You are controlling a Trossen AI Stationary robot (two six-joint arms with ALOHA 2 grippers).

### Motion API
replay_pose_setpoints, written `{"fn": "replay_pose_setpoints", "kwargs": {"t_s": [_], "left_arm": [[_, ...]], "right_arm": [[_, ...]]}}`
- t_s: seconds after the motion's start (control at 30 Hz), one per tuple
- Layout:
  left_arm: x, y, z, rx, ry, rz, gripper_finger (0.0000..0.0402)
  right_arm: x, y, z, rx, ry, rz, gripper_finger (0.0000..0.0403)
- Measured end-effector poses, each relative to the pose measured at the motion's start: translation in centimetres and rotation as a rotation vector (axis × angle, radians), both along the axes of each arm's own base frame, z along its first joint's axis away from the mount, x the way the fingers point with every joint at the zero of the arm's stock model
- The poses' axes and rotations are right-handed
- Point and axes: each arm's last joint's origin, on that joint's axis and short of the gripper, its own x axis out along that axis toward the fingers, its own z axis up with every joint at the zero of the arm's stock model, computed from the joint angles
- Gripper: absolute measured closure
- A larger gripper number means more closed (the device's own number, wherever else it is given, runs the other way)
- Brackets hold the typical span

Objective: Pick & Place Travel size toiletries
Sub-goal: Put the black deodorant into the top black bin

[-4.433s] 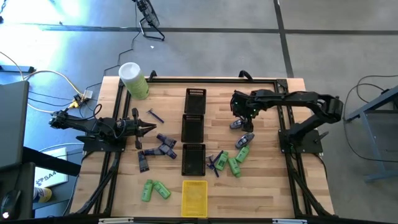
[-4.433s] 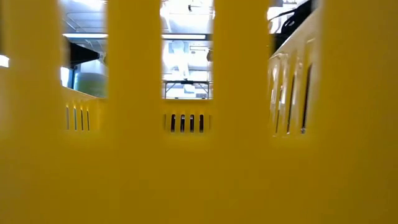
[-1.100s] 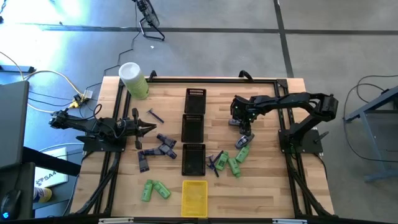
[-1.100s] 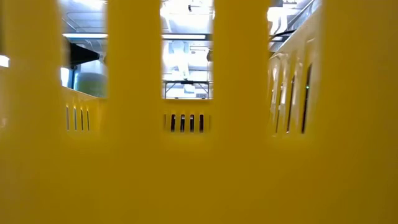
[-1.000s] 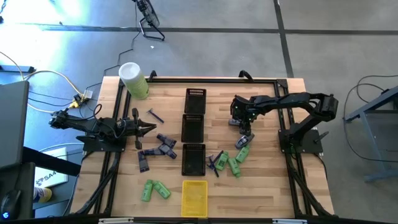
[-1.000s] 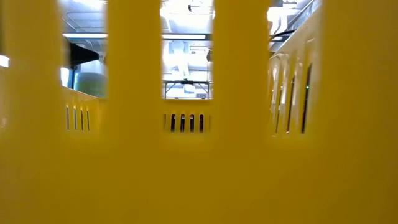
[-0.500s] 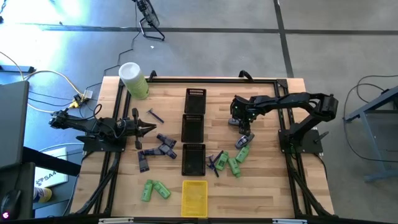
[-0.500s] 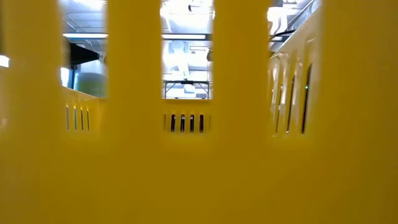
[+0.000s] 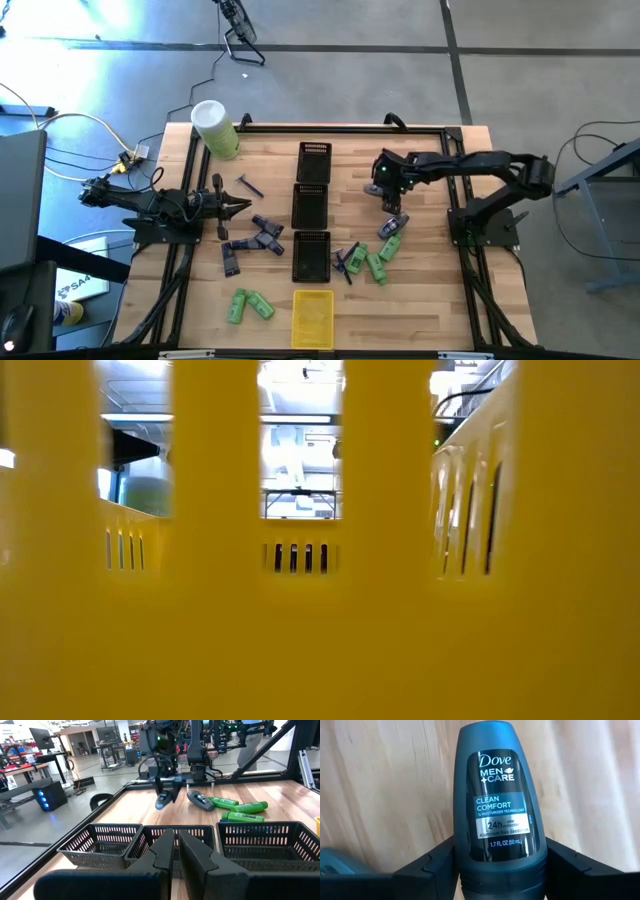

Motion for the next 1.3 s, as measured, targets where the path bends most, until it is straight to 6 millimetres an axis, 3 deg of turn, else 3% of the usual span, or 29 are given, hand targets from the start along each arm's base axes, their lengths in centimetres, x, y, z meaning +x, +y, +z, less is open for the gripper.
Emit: {"fn": "replay_pose_setpoints", "kwargs": {"t_s": [0.47, 0.8, 0.93, 1.3], "left_arm": [[0.0, 0.0, 0.0, 0.000, 0.000, 0.000, 0.0378], [0.0, 0.0, 0.0, 0.000, 0.000, 0.001, 0.0378], [0.0, 0.0, 0.0, 0.000, 0.000, 0.001, 0.0378], [0.0, 0.0, 0.0, 0.000, 0.000, 0.000, 0.0378]], "right_arm": [[0.7, 0.1, 5.1, -0.189, -0.367, -0.164, 0.0193], [2.9, 0.8, 7.1, -0.255, -0.650, -0.265, 0.0182], [3.6, 1.3, 8.2, -0.282, -0.773, -0.319, 0.0196], [4.5, 2.8, 9.6, -0.333, -0.936, -0.386, 0.0187]]}}
